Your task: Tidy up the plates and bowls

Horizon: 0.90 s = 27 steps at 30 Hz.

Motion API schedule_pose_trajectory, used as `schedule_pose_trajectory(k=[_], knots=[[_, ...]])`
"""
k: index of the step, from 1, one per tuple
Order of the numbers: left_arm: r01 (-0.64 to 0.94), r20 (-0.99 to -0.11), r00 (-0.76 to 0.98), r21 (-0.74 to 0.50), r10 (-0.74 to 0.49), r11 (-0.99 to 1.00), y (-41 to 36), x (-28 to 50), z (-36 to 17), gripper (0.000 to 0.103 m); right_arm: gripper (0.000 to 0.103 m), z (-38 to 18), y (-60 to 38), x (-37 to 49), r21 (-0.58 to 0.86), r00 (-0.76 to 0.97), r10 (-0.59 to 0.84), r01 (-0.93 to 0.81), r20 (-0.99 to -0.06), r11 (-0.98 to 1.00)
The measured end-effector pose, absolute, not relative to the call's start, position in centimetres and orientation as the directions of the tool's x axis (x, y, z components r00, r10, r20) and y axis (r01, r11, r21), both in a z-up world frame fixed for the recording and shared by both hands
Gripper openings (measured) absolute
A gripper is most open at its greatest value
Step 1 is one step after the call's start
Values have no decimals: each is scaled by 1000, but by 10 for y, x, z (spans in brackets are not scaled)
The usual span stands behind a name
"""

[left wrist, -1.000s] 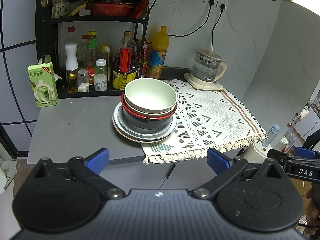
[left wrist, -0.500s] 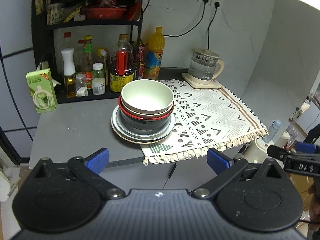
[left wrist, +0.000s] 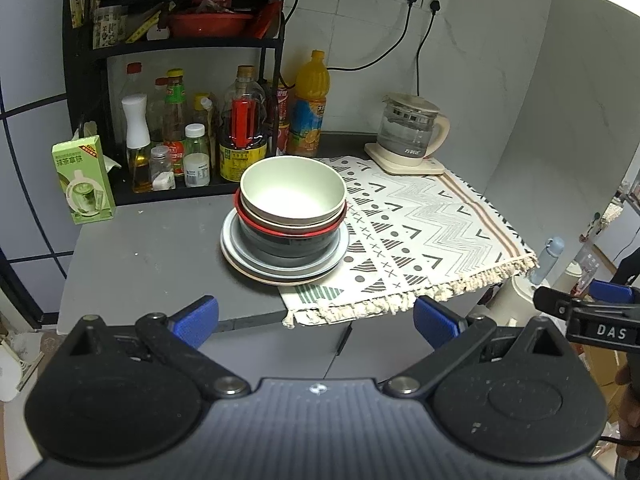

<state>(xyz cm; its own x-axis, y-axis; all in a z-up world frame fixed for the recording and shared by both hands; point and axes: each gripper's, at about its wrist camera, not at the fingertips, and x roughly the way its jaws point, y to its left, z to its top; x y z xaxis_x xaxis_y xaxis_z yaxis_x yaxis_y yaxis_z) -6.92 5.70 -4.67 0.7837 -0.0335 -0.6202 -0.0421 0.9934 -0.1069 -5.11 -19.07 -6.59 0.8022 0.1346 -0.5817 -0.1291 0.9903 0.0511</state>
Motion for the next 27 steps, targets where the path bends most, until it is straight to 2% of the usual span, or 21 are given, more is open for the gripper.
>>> schedule_pose_trajectory(k=[27], knots=[[-47, -626, 779, -104, -29, 993, 56, -66, -45, 103, 103, -69, -186, -48, 67, 792, 155, -143, -591, 987]])
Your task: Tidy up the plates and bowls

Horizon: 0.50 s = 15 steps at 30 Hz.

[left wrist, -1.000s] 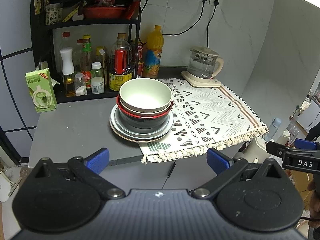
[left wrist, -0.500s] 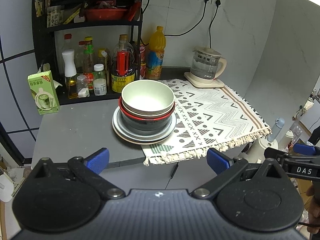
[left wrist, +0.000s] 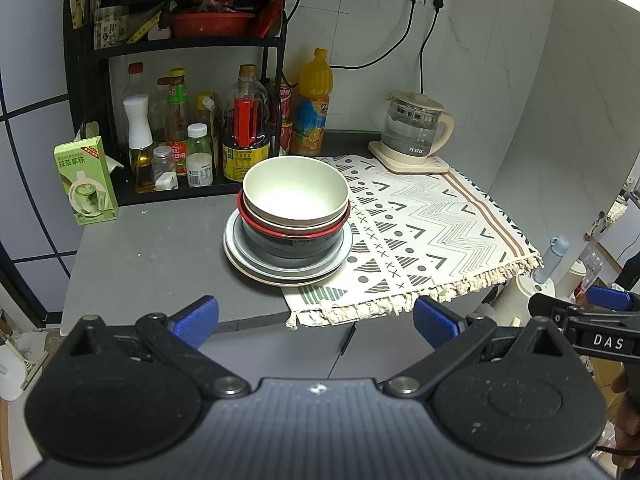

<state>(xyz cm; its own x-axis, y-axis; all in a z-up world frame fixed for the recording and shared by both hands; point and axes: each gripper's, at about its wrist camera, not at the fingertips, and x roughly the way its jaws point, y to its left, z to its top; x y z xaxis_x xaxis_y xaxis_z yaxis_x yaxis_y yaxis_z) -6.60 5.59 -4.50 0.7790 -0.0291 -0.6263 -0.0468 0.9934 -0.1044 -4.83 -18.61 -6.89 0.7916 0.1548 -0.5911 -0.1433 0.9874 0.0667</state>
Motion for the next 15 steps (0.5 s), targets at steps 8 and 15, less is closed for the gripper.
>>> schedule_pose_trajectory(k=[8, 15], knots=[[-45, -630, 776, -106, -32, 993, 55, -64, -46, 103, 103, -69, -186, -46, 68, 792, 154, -142, -591, 988], [-48, -635, 772, -105, -30, 993, 53, -63, -47, 103, 103, -70, -188, -50, 71, 792, 154, -139, -591, 988]])
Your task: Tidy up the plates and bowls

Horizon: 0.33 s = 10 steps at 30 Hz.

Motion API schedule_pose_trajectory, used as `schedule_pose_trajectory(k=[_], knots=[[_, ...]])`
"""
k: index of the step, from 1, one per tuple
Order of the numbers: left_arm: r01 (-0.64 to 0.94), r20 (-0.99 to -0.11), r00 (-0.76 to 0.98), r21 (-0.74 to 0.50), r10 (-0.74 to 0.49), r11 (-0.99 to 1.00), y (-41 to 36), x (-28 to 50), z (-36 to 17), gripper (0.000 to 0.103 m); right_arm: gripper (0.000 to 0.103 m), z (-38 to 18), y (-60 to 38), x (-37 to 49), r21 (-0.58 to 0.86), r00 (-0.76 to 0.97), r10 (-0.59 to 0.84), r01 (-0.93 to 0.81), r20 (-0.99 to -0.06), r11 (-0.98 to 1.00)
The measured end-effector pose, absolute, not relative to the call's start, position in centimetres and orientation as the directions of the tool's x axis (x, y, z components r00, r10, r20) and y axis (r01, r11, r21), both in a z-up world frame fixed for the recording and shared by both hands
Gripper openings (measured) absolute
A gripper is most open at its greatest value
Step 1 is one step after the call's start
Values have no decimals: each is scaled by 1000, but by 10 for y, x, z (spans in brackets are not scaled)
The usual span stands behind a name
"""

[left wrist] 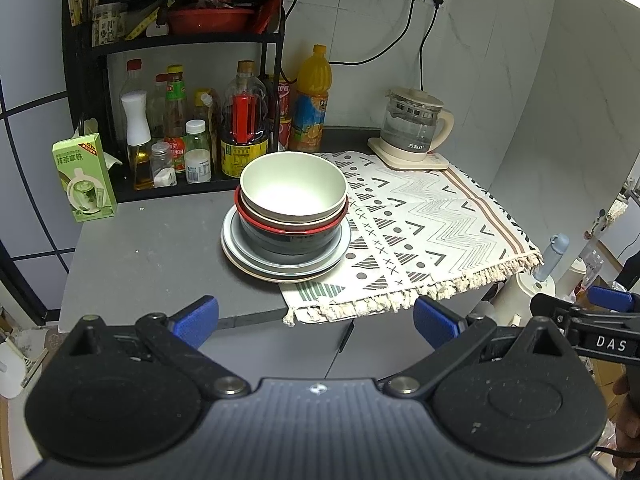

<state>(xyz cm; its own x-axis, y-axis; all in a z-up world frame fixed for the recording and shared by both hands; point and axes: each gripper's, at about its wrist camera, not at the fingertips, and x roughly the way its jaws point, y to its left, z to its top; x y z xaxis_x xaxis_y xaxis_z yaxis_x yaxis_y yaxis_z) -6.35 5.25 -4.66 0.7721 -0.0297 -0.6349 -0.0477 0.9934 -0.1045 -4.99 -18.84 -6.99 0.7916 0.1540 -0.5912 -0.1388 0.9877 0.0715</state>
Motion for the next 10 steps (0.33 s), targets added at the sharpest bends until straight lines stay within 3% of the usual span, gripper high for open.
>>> schedule_pose_trajectory(k=[10], knots=[[-64, -632, 774, -114, -23, 991, 51, -71, -46, 103, 103, -71, -195, -57, 81, 790, 162, -141, -591, 987]])
